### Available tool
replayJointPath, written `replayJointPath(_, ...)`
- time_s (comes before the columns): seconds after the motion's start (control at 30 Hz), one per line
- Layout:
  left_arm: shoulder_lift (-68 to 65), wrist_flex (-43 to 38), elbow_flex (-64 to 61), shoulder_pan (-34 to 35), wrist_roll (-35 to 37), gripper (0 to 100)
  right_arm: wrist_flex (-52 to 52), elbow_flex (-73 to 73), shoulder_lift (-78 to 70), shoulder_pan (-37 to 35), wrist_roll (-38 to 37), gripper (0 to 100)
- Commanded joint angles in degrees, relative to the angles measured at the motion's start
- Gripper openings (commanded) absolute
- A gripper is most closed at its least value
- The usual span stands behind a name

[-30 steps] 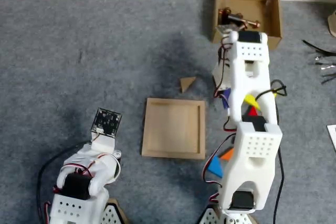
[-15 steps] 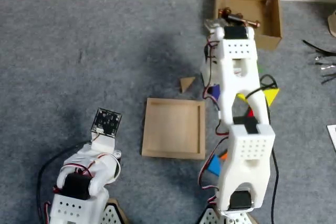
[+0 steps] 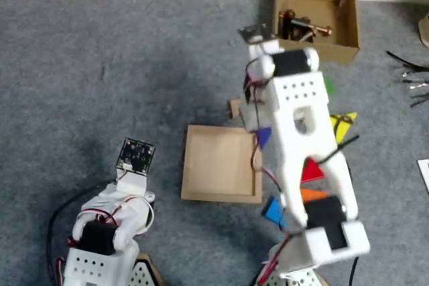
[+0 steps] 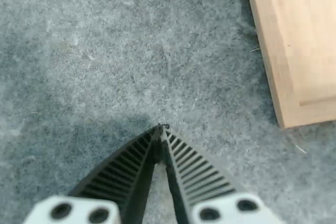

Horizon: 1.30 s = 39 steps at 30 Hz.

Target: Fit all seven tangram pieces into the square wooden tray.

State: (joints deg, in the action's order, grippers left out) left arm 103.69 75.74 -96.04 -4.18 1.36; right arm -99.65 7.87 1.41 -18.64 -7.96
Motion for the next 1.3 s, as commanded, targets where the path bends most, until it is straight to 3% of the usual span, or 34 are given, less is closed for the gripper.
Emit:
replayJointPath(0.0,0.22,0.26,-1.10,-0.84,0.35,1,4.62,-8.13,10.24,-2.33,0.70,14.9)
replayJointPath(0.3,0.22,0.26,-1.10,-0.84,0.35,1,24.22,-38.29,27.65,-3.47,0.70,14.9)
replayJointPath(0.47,0.22,0.26,-1.10,-0.84,0.35,1,28.62,-46.81,32.04,-3.47,1.76,14.9)
replayJointPath(0.7,0.22,0.26,-1.10,-0.84,0.35,1,35.65,-54.37,32.84,-3.47,25.49,14.9)
replayJointPath(0.9,0.22,0.26,-1.10,-0.84,0.35,1,37.14,-55.34,32.92,-9.01,26.99,14.9)
replayJointPath(1.1,0.22,0.26,-1.10,-0.84,0.35,1,37.41,-55.34,32.92,-12.18,42.02,14.9)
replayJointPath(1.27,0.22,0.26,-1.10,-0.84,0.35,1,37.41,-55.43,32.84,-12.26,44.04,14.9)
